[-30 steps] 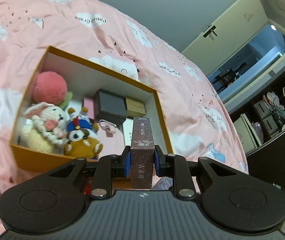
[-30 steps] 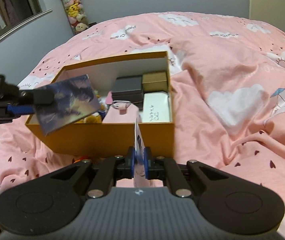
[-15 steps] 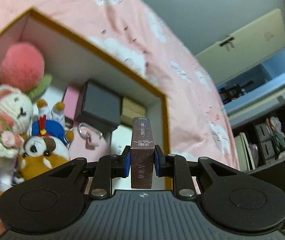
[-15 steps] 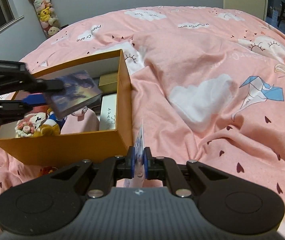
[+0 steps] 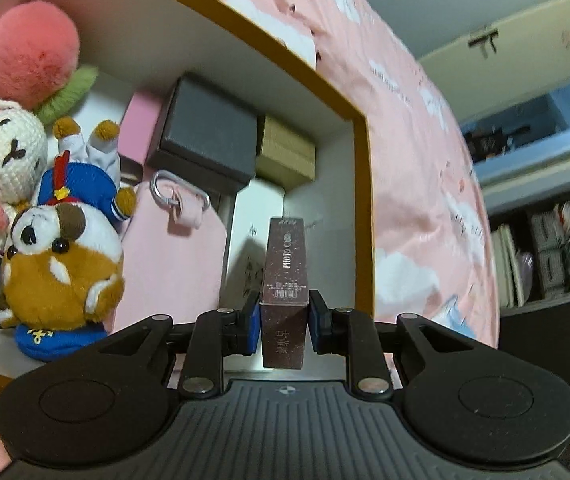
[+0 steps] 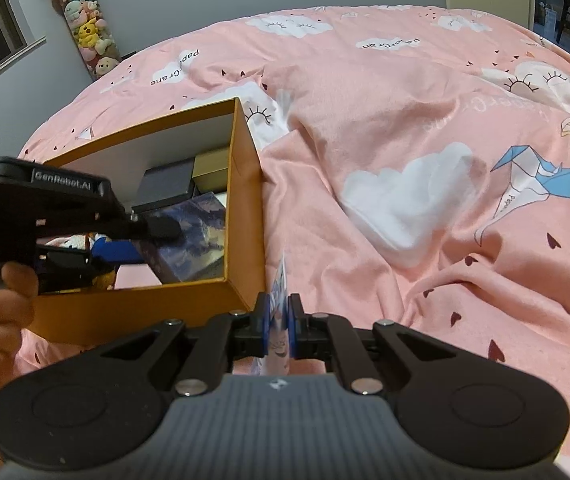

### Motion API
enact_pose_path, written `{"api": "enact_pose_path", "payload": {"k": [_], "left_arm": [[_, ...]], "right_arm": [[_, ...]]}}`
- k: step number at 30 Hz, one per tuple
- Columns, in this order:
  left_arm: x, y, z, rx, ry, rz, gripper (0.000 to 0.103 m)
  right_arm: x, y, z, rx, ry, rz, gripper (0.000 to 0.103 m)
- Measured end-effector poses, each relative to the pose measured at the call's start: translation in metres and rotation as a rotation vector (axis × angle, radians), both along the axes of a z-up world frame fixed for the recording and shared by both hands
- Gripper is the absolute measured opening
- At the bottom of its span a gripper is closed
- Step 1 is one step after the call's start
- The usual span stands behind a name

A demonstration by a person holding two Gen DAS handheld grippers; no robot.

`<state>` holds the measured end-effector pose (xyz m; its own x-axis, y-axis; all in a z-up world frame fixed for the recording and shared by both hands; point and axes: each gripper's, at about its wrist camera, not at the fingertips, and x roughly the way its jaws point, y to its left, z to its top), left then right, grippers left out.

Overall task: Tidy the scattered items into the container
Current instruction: 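Lower the photo card box into the box and open the left gripper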

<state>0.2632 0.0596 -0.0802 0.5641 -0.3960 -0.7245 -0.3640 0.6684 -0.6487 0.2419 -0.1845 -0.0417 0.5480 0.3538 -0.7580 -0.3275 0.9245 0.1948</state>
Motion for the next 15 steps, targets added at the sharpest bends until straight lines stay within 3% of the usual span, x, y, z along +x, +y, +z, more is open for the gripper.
{"api": "enact_pose_path", "payload": {"k": [6,10,13,15], "left_arm": [[0.004,-0.003,-0.002,0.112,0.073,-0.057,0.034],[0.002,-0.003,0.0,0.158,0.071,-0.064,0.036],[-0.001,-0.005,0.006,0.253,0.059,-0.082,0.04],[-0.003,-0.005,0.01,0.289,0.036,-0.088,0.048]], "right_arm": [[0.001,0.002,-0.001,0.001,-0.003,-0.001,0.01],[0.002,0.002,-0.002,0.0,-0.004,-0.004,0.01],[0.002,0.002,-0.001,0.004,-0.005,-0.004,0.01],[0.002,0.002,-0.001,0.006,-0.006,-0.003,0.01]]}}
